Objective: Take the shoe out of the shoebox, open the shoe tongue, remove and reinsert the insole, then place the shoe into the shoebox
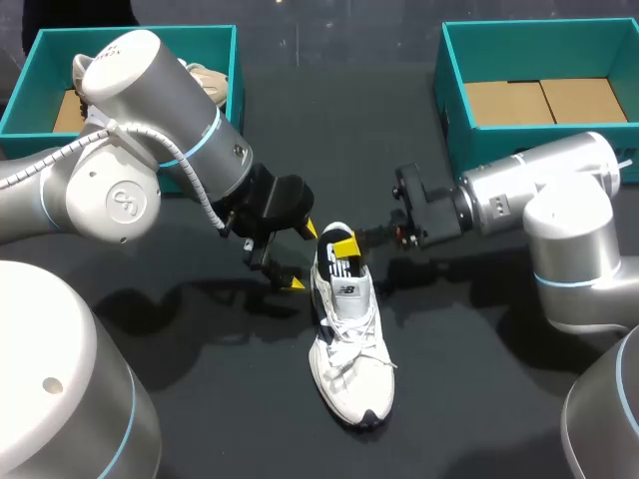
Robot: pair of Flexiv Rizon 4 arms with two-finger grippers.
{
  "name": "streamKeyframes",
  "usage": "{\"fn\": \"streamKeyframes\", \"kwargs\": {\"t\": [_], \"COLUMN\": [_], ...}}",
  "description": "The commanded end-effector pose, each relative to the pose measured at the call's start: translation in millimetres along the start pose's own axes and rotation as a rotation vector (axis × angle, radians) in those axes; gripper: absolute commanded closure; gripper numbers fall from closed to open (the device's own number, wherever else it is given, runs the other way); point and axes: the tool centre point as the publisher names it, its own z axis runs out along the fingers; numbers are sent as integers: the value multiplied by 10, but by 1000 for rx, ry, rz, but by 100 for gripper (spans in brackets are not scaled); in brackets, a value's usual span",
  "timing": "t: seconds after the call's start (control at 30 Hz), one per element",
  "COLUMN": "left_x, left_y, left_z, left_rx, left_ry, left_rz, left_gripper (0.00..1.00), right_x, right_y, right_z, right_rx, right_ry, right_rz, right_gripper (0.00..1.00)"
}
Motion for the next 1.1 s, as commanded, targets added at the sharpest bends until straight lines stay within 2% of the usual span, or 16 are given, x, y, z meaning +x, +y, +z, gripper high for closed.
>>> {"fn": "streamKeyframes", "kwargs": {"t": [0.03, 0.33, 0.5, 0.53, 0.6, 0.7, 0.77, 0.93, 1.1], "left_x": [9, 9, 9, 9, 9, 9, 9, -83, -178], "left_y": [5, 5, 5, 5, 5, 5, 5, -157, -218], "left_z": [2, 2, 2, 2, 2, 2, 2, -172, -362], "left_rx": [0, 0, 0, 0, 0, 0, 0, 67, 105], "left_ry": [-2, -2, -2, -2, -2, -2, -2, -21, -51], "left_rz": [0, 0, 0, 0, 0, 0, 0, 67, 99], "left_gripper": [0, 0, 0, 0, 0, 0, 0, 0, 0], "right_x": [-17, 54, 139, 160, 178, 186, 186, 192, 204], "right_y": [-62, -310, -319, -292, -251, -175, -141, -91, -66], "right_z": [27, 78, 35, 18, 0, -12, -15, -35, -151], "right_rx": [-2, -37, -34, -30, -21, -7, 3, 20, 32], "right_ry": [0, -4, -30, -35, -41, -46, -51, -70, -95], "right_rz": [15, 87, 69, 61, 48, 37, 33, 33, 49], "right_gripper": [100, 100, 100, 86, 69, 58, 56, 55, 56]}}
